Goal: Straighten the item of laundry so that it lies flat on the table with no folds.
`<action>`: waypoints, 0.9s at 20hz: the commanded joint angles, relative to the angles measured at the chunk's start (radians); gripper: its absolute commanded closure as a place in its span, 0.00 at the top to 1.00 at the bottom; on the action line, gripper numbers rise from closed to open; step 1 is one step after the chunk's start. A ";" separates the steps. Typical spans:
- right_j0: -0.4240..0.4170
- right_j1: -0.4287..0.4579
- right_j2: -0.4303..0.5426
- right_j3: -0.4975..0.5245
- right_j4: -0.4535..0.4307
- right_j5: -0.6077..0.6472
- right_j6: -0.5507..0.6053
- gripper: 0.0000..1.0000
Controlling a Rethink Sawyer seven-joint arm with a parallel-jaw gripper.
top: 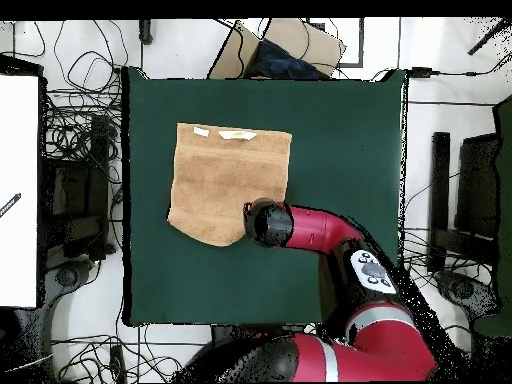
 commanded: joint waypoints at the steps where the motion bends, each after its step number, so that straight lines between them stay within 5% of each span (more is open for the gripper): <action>1: -0.016 0.073 0.043 0.052 -0.032 -0.083 0.130 1.00; 18: -0.033 0.076 0.064 0.057 -0.038 -0.082 0.106 1.00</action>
